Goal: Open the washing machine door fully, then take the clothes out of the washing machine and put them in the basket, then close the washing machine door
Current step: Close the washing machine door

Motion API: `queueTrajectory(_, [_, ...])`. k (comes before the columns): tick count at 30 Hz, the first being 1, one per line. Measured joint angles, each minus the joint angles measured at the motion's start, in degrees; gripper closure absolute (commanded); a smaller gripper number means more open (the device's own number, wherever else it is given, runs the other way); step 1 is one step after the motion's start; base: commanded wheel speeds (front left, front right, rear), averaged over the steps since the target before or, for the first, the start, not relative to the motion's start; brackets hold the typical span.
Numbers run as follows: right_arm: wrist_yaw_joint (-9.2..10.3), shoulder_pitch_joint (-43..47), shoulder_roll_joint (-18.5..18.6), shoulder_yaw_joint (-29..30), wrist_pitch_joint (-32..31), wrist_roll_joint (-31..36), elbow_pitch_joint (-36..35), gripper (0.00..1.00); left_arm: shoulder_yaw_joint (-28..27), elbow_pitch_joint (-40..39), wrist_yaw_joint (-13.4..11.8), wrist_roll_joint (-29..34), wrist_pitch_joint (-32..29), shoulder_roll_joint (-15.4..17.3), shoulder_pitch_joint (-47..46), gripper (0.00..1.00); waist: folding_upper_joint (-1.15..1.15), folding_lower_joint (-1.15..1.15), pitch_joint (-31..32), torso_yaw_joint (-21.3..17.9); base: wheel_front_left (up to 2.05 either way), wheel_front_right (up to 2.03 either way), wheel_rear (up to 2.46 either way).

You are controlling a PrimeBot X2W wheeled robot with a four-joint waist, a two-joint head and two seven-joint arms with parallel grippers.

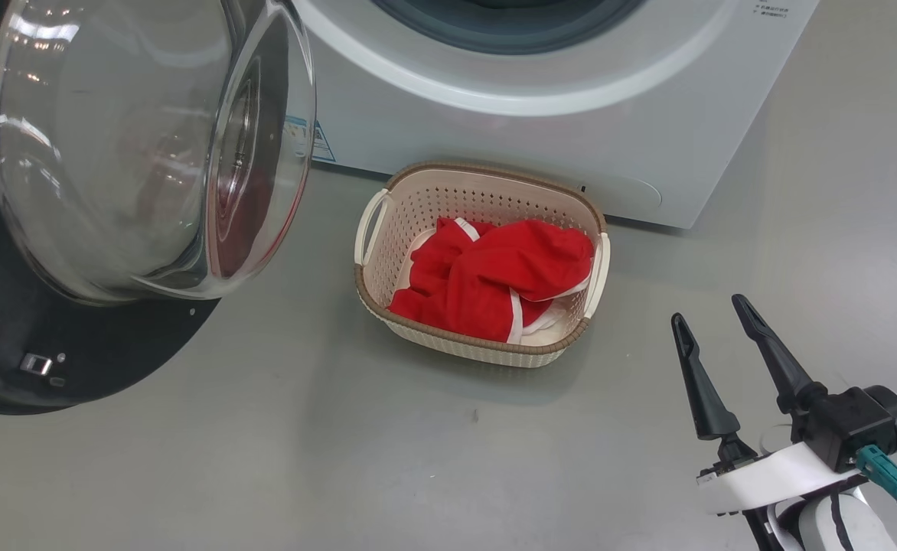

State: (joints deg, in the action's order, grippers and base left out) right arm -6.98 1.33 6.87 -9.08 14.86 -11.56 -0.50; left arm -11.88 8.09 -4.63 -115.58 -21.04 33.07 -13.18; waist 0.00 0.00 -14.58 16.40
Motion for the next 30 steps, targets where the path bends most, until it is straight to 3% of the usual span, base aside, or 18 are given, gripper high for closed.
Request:
queueTrajectory(19, [0.0,-1.0,0.0,-0.6,0.0,0.0,-0.6,0.0,4.7,-7.0,7.4,-1.0,-9.6,-1.6,2.9,1.0,0.0,0.0,0.3,-1.1,0.0,0.0,0.0])
queueTrajectory(30, [0.0,-2.2,-1.0,-1.0,0.0,0.0,-0.8,0.0,7.9,-12.5,8.9,-1.4,-13.3,-1.9,5.3,1.0,0.0,0.0,-0.3,-3.7,0.0,0.0,0.0])
